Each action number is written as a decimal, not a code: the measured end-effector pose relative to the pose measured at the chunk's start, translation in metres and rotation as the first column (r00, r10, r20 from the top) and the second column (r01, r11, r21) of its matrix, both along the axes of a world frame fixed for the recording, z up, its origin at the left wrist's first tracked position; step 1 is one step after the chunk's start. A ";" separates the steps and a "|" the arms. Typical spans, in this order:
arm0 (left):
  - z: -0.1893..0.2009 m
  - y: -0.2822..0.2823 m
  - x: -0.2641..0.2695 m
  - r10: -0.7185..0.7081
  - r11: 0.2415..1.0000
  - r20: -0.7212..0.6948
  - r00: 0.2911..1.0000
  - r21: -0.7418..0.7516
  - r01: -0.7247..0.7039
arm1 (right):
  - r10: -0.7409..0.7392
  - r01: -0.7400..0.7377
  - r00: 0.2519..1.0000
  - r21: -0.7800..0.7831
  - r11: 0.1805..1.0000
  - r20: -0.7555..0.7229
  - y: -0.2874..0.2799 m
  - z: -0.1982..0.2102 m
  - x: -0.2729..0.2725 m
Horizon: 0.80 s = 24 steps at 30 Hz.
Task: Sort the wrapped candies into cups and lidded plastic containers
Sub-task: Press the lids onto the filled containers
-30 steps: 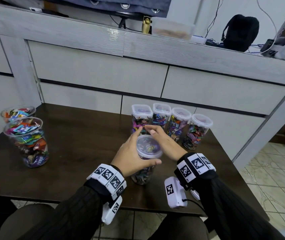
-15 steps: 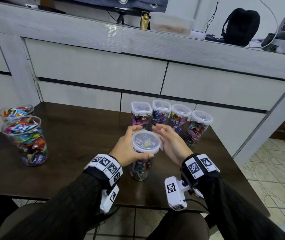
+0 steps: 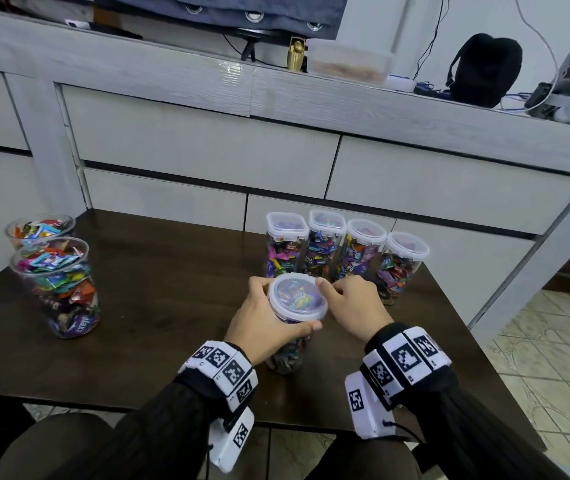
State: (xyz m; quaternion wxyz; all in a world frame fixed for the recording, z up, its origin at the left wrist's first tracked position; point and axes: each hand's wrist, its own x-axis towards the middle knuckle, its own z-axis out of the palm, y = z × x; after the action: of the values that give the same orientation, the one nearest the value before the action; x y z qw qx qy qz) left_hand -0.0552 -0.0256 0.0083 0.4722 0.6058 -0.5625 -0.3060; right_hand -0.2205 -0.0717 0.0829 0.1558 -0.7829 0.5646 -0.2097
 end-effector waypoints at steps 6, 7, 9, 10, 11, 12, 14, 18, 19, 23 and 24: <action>-0.003 -0.004 0.014 -0.269 0.963 -0.050 0.962 -0.008 0.269 | 0.119 -0.119 0.985 0.008 0.993 -0.128 -0.011 0.004 0.000; -0.004 -0.005 0.016 -0.261 0.965 -0.053 0.964 -0.026 0.260 | 0.137 -0.137 0.980 0.008 0.990 -0.142 -0.015 0.006 -0.003; -0.005 -0.007 0.018 -0.225 0.974 -0.049 0.973 -0.046 0.223 | 0.135 -0.141 0.979 -0.026 0.990 -0.150 -0.020 0.010 -0.005; -0.004 -0.008 0.018 -0.215 0.976 -0.036 0.976 -0.040 0.214 | 0.116 -0.126 0.982 -0.057 0.990 -0.150 -0.022 0.010 -0.004; -0.003 -0.010 0.017 -0.212 0.977 -0.022 0.977 -0.030 0.211 | 0.090 -0.104 0.984 -0.087 0.991 -0.156 -0.023 0.010 -0.002; -0.002 -0.012 0.016 -0.212 0.977 -0.016 0.977 -0.022 0.212 | 0.060 -0.080 0.984 -0.110 0.991 -0.170 -0.022 0.010 0.002; -0.001 -0.016 0.012 -0.220 0.975 -0.013 0.975 -0.009 0.220 | 0.009 -0.033 0.982 -0.122 0.992 -0.188 -0.019 0.009 0.010; 0.000 -0.020 0.005 -0.219 0.975 0.054 0.974 -0.019 0.220 | -0.034 -0.006 0.951 -0.129 0.992 -0.306 -0.007 -0.003 0.024; 0.000 -0.020 0.003 -0.200 0.978 0.082 0.976 -0.040 0.203 | -0.046 -0.008 0.940 -0.156 0.988 -0.338 -0.005 -0.007 0.026; 0.001 -0.016 0.002 -0.156 0.983 0.166 0.974 -0.075 0.170 | -0.042 -0.015 0.968 -0.223 0.975 -0.249 -0.005 -0.013 0.027; 0.002 -0.015 0.003 -0.145 0.983 0.219 0.965 -0.079 0.165 | -0.039 -0.019 0.970 -0.234 0.972 -0.241 -0.005 -0.012 0.027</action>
State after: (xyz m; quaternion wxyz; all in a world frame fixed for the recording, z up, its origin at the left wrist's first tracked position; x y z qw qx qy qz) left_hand -0.0518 -0.0405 0.0102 0.4126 0.5656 -0.6695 -0.2483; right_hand -0.1936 -0.0771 0.0711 -0.0094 -0.8129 0.5546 -0.1777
